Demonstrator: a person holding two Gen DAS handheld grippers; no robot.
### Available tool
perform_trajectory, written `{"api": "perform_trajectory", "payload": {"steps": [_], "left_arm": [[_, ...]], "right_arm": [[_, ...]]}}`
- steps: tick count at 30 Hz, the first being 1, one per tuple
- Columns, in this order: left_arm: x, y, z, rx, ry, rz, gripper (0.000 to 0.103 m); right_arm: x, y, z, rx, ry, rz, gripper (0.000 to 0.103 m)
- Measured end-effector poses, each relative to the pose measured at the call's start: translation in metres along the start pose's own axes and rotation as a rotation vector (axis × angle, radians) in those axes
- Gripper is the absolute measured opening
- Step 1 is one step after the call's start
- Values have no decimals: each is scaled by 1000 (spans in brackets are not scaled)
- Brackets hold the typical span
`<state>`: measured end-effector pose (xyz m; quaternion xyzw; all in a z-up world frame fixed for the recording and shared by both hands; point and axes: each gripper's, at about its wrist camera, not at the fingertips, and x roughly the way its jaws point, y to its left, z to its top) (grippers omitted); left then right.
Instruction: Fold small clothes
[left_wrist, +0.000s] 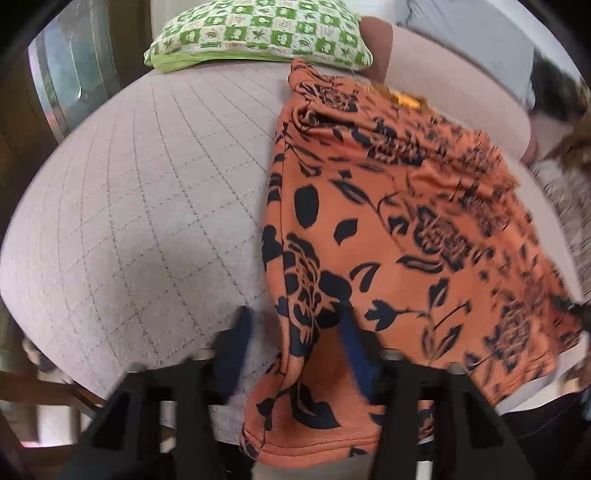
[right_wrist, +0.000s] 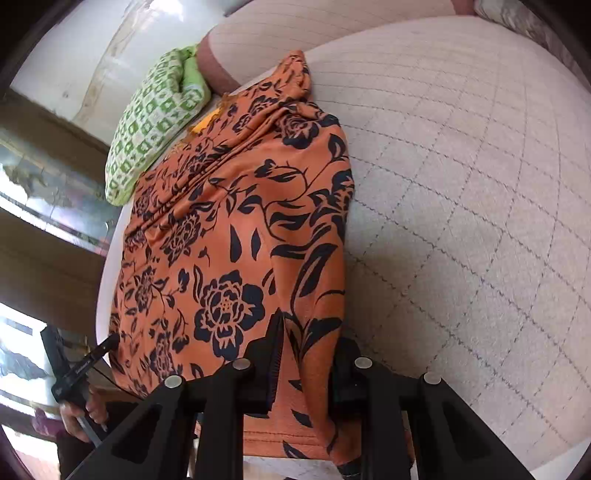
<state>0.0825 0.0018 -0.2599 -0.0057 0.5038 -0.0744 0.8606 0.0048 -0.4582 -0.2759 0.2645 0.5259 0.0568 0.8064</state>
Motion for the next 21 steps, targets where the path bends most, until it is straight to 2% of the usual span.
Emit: {"api": "perform_trajectory", "payload": {"steps": [2, 6, 9, 12, 15, 18, 21], "left_arm": [[-2, -3, 0, 11, -3, -69, 6], [-2, 0, 0, -6, -19, -92, 6], [-19, 11, 0, -65, -90, -172, 5], [-43, 18, 2, -71, -210, -254, 5], [-58, 19, 3, -58, -274, -290, 5], [-59, 25, 1, -66, -269, -322, 5], [-64, 29, -4, -60, -263, -346, 5]], "right_arm": [[0, 5, -2, -49, -8, -23, 24], [2, 15, -4, -125, -20, -66, 22], [0, 15, -7, -90, -38, -64, 11], [-12, 10, -9, -16, -78, 27, 9], [-35, 11, -11, 28, -168, 159, 8], [-54, 10, -17, 61, -235, 253, 8], [-53, 2, -23, 97, -222, 292, 8]]}}
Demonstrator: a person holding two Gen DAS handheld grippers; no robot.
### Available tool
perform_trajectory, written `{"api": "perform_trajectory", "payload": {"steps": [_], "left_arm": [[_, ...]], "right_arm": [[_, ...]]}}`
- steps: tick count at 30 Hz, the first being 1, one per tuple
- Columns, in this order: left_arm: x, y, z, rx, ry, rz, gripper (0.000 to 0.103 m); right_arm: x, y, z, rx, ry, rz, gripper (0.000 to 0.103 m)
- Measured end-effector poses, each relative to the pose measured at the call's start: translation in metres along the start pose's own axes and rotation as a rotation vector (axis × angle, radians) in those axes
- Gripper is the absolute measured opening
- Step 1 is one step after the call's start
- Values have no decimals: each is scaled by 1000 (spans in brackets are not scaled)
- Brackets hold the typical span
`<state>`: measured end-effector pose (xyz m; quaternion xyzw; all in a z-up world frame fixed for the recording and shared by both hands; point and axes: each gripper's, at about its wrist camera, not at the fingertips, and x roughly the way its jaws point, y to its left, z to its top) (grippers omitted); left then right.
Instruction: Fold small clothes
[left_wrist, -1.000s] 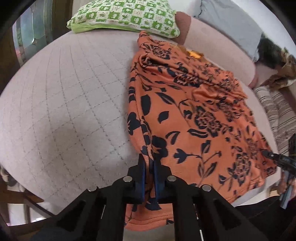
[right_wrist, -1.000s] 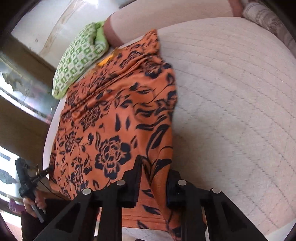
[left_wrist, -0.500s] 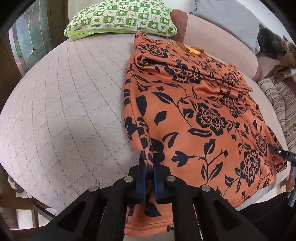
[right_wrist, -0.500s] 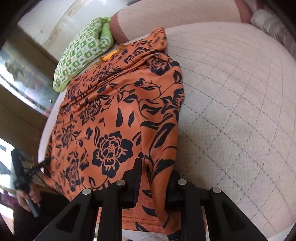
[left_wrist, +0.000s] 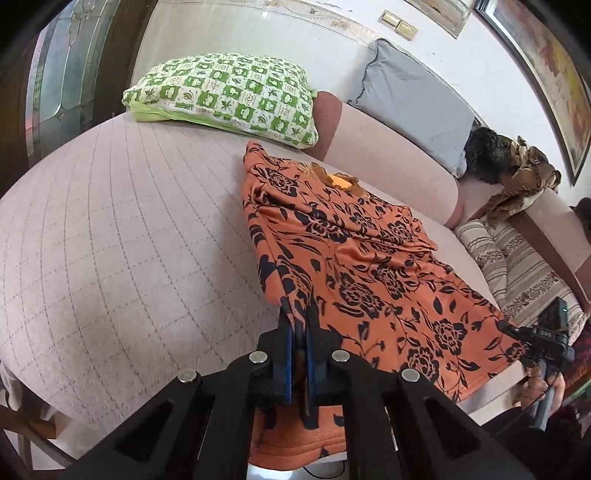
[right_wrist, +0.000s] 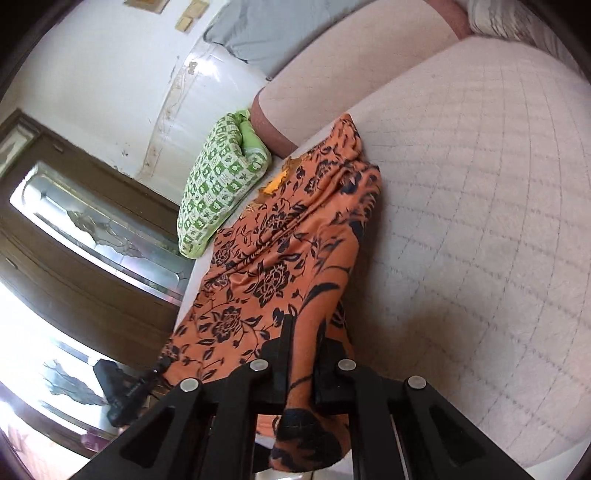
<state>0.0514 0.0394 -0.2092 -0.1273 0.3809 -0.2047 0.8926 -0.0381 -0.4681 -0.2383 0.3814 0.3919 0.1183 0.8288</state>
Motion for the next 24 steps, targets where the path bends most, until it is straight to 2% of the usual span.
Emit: {"api": "perform_trajectory", "payload": {"steps": [4, 7, 10, 11, 12, 14, 17, 18, 19, 20, 21, 24], "left_arm": [[0, -3, -1, 56, 0, 0, 5], [11, 6, -2, 52, 50, 68, 6], [28, 23, -1, -9, 121, 141, 11], [31, 25, -1, -14, 133, 149, 23], [34, 25, -1, -14, 146, 164, 41], [39, 23, -2, 8, 155, 194, 60], [48, 17, -2, 41, 181, 170, 59], [51, 14, -3, 48, 191, 152, 56], [52, 11, -4, 57, 192, 145, 47], [55, 7, -5, 79, 199, 140, 22], [58, 5, -7, 96, 209, 138, 10], [62, -2, -12, 134, 214, 148, 8]], "right_arm": [[13, -7, 0, -1, 69, 9, 8], [33, -9, -1, -6, 168, -25, 8], [62, -16, -1, -1, 280, -96, 10], [69, -20, -1, 24, 300, -93, 10], [72, -22, 1, 42, 307, -80, 10], [75, -24, 5, 62, 324, -72, 11], [75, -27, 6, 90, 341, -61, 11], [75, -27, 7, 90, 343, -64, 11], [75, -27, 8, 84, 343, -69, 11], [75, -25, 7, 77, 340, -76, 11], [73, -23, 6, 68, 338, -82, 11], [72, -18, 4, 41, 327, -111, 11]]}}
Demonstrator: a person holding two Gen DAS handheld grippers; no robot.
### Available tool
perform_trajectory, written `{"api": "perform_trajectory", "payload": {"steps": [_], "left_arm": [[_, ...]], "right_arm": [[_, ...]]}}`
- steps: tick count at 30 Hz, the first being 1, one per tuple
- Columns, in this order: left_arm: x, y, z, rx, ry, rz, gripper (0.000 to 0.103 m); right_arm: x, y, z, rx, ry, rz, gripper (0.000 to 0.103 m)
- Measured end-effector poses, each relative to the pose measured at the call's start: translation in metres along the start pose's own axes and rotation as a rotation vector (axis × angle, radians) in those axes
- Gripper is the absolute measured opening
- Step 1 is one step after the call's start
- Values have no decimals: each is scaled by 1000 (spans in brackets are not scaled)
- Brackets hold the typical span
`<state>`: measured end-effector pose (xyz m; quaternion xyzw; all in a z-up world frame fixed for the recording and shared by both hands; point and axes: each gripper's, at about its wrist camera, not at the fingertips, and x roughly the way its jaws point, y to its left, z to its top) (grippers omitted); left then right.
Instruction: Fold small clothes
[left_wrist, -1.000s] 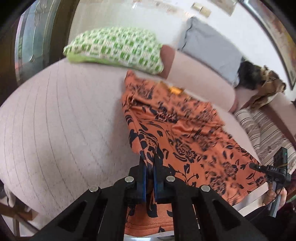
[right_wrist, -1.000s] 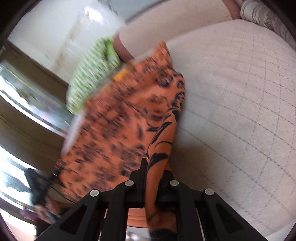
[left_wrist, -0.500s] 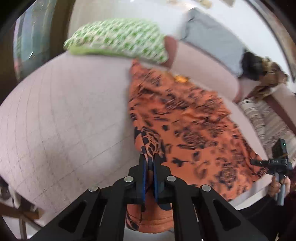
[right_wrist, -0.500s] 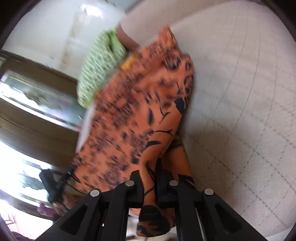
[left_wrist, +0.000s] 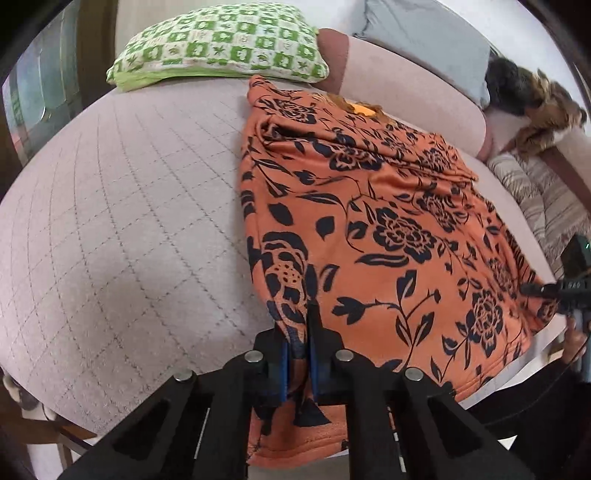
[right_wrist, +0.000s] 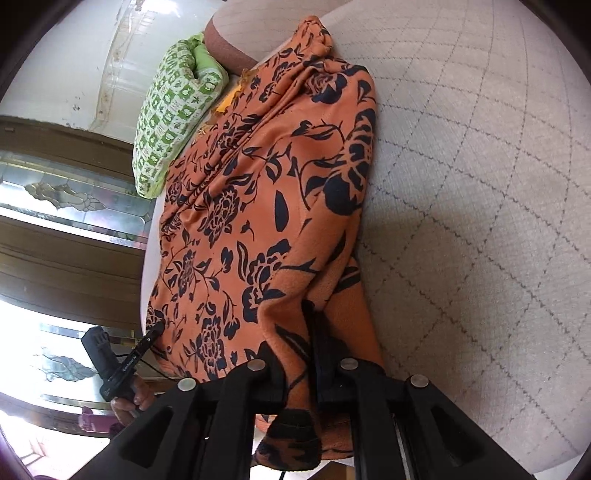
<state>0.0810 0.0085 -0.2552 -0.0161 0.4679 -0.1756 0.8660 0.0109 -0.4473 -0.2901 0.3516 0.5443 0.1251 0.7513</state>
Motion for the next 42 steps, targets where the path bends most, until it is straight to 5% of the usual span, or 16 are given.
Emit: {"api": "perform_trajectory", "payload": {"steps": [10, 16, 20, 28, 34, 42], "left_arm": [[0, 16, -6, -138, 19, -74, 8], [-12, 9, -11, -94, -23, -95, 7], [-25, 22, -8, -175, -75, -212, 7], [-31, 36, 11, -280, -111, -319, 6], [-40, 37, 62, -281, -154, -358, 7], [6, 53, 191, -322, -157, -319, 7]], "right_arm": [[-9, 19, -20, -155, -88, -92, 13], [-16, 11, -20, -94, -114, -17, 10], [-19, 14, -19, -81, -136, 41, 10], [-44, 2, 3, 35, -246, 304, 10], [-47, -5, 48, 121, -298, 430, 10], [-18, 15, 174, 126, -354, 389, 10]]}}
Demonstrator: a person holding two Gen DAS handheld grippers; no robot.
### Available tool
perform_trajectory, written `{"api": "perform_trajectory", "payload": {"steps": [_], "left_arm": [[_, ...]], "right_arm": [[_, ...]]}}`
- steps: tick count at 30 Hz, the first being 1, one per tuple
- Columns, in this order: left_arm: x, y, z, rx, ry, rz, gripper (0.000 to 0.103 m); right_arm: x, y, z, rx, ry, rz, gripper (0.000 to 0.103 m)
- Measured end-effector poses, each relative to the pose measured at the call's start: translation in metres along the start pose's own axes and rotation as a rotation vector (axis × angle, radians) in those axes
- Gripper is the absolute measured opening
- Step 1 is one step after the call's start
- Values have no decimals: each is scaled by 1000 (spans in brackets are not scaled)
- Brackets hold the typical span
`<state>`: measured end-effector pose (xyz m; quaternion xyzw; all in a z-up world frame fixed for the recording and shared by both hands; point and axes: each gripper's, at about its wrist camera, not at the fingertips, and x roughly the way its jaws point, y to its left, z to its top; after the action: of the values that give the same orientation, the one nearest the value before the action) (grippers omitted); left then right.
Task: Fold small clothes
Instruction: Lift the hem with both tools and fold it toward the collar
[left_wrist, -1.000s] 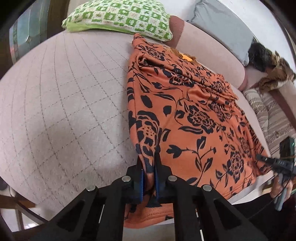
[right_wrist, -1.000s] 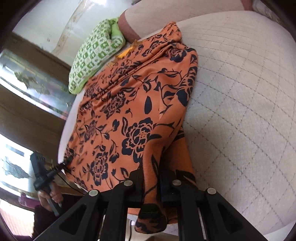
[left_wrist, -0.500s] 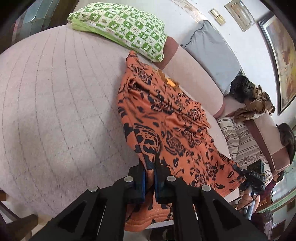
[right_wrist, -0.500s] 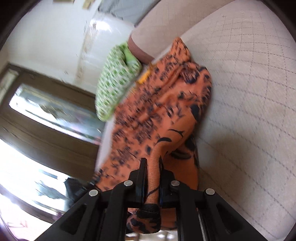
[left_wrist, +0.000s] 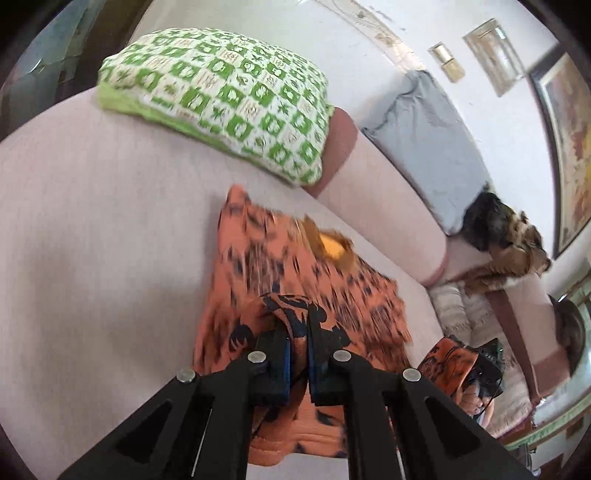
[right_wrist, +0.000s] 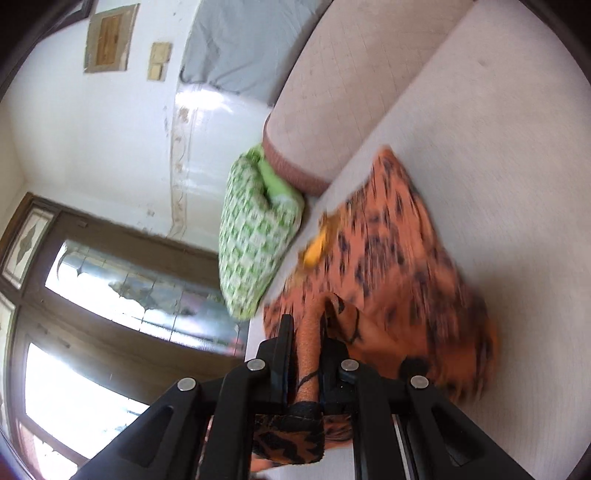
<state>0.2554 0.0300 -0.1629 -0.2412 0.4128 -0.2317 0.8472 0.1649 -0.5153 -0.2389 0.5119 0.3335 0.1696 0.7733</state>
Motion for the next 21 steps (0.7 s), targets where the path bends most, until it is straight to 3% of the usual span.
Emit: {"api": "perform_trajectory", "payload": {"steps": [6, 8, 9, 10, 12, 14, 16, 18, 21], "left_arm": [[100, 24, 77, -66, 31, 166, 11], [123, 45, 87, -137, 31, 232, 13], [125, 53, 86, -179, 10, 218, 16], [123, 58, 83, -207, -16, 193, 17], [107, 61, 75, -240, -93, 175, 22], [82, 54, 66, -226, -182, 224, 28], [46, 39, 53, -217, -316, 293, 38], [20, 18, 34, -201, -402, 352, 58], [16, -8, 3, -136, -352, 420, 63]], "right_arm": [[72, -35, 101, 158, -98, -140, 15], [94, -56, 116, 245, -86, -161, 34], [103, -69, 120, 294, -80, -172, 59], [107, -76, 122, 321, -90, -168, 74], [100, -84, 122, 334, -163, -134, 74], [84, -82, 125, 308, -214, -116, 74], [62, -72, 124, 270, -264, -138, 77], [49, -51, 121, 191, -265, -144, 77], [50, -5, 100, 0, -183, -217, 77]]}}
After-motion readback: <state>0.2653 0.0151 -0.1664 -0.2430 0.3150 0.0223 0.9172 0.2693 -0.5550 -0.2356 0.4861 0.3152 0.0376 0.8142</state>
